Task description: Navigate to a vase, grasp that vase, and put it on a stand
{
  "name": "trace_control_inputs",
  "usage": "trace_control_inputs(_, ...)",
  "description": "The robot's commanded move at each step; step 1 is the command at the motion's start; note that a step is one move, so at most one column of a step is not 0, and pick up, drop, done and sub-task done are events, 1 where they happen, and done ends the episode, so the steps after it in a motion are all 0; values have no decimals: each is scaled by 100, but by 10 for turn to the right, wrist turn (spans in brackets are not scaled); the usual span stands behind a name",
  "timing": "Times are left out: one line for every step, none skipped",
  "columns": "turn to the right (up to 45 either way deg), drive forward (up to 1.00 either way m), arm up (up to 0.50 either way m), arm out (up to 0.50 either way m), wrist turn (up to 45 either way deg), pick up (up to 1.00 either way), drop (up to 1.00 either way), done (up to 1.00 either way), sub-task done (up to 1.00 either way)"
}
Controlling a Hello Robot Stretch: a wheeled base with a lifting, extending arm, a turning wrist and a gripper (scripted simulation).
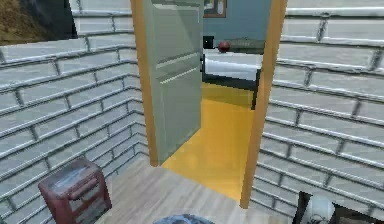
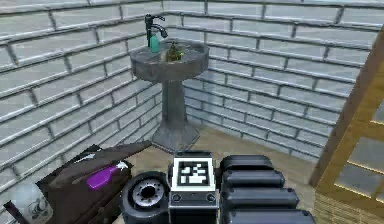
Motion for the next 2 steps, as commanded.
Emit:
trace_control_inputs(0,100,0,0,0,0,0,0,0)
trace_control_inputs(-120,0,0,0,0,0,0,0,0)
